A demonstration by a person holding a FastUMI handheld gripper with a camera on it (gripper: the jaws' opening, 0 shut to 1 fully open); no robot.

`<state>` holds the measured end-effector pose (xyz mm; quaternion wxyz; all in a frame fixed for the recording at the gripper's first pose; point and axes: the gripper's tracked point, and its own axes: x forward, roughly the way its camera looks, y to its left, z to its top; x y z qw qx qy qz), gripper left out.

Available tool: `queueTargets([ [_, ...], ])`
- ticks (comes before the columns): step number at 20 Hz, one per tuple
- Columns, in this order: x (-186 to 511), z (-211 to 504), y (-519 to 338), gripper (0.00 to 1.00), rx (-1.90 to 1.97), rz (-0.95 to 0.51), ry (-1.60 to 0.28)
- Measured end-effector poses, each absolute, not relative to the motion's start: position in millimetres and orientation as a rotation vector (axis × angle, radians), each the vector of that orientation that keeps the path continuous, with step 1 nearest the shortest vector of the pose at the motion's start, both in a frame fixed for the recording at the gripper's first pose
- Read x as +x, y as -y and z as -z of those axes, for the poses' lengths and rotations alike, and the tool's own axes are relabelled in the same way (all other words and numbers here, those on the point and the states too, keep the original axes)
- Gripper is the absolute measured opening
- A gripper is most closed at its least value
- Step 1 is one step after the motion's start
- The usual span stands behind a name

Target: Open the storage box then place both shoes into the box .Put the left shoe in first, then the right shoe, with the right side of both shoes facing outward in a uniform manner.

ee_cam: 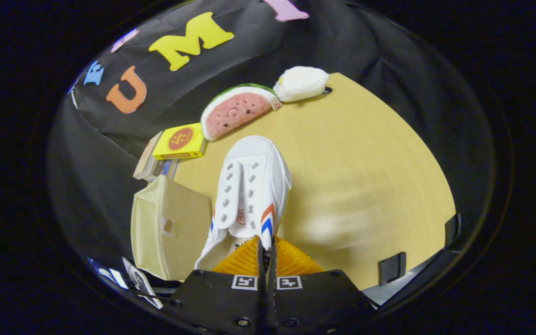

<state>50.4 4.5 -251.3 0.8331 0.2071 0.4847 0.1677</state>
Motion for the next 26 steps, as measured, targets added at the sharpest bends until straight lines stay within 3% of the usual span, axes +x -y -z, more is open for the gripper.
queueTargets([
  [6,22.7,183.8,-106.8,0.00,0.415,-0.418,-0.958],
  [13,14.0,180.4,-192.9,0.00,0.335,-0.417,-0.936],
  [26,10.9,229.3,-206.6,0.00,0.181,-0.343,-0.945],
])
